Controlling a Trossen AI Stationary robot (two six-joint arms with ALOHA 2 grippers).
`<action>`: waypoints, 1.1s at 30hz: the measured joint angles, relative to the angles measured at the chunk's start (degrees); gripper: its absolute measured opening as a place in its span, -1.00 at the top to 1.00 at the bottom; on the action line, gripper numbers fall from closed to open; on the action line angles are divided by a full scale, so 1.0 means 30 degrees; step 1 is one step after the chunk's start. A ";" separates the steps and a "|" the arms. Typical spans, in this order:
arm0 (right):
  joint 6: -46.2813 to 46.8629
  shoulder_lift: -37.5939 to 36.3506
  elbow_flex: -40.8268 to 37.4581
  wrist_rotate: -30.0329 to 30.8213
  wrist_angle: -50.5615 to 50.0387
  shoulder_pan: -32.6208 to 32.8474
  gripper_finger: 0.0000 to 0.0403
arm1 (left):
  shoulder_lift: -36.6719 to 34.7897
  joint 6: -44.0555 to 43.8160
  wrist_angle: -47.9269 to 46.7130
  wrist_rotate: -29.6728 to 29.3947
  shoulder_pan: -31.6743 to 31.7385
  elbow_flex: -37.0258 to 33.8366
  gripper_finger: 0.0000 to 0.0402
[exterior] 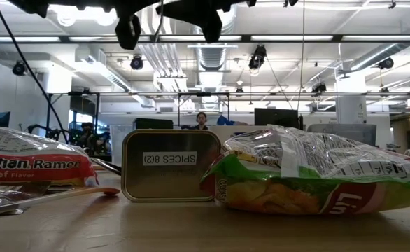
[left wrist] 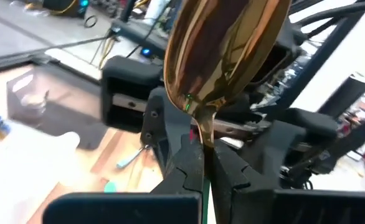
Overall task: Pick & Place Food Item
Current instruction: Put the gold spoon into the transparent bin
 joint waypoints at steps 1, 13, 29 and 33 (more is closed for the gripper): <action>0.0650 -0.0023 -0.0003 0.0094 -0.0303 -0.0001 -0.21 | -0.0001 -0.0341 -0.0367 -0.0335 0.0066 0.0000 1.00; 0.4419 -0.0708 -0.0006 0.3807 -0.7459 0.0912 -0.45 | -0.0480 -0.4895 -0.6907 -0.2717 0.4206 0.0400 1.00; 0.4744 -0.2996 -0.0035 0.6369 -1.3595 0.3413 -0.45 | -0.0444 -0.7015 -1.4525 -0.0127 0.9553 0.2167 1.00; 0.4566 -0.3024 -0.0042 0.6262 -1.3636 0.3644 -0.45 | -0.0354 -0.7071 -1.4653 -0.0126 0.9567 0.2409 1.00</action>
